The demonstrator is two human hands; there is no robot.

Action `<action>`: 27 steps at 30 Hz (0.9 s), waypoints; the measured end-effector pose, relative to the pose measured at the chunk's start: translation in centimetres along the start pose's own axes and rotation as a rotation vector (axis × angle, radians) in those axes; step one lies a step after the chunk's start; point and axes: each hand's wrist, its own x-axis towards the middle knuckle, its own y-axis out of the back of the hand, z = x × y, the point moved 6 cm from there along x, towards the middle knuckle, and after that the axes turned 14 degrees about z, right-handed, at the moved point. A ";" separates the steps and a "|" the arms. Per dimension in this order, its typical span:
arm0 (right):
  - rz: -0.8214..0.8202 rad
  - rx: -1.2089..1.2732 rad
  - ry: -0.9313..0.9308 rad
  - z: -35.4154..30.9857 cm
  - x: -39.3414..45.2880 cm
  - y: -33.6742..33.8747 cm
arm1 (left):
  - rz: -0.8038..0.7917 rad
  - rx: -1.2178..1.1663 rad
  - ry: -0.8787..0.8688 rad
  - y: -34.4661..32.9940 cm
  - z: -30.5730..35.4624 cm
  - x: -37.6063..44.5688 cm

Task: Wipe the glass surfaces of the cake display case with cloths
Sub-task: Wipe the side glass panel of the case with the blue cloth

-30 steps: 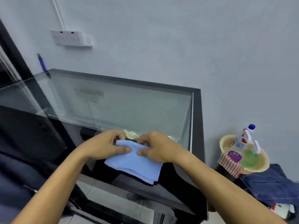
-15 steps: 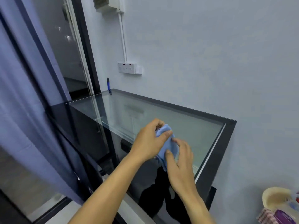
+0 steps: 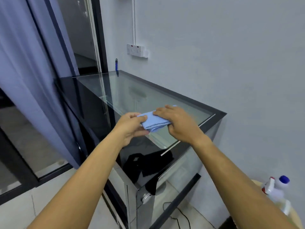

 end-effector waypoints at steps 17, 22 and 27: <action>-0.376 0.077 0.012 0.2 -5.1 -10.3 | 0.344 1.329 -0.366 2.2 -9.6 -0.6; -0.339 0.124 0.074 0.8 -7.5 -8.7 | 0.318 1.393 -0.305 1.8 -9.4 -0.9; -0.107 0.033 0.131 2.0 -9.3 -7.5 | 0.333 1.412 -0.284 1.7 -9.6 -0.6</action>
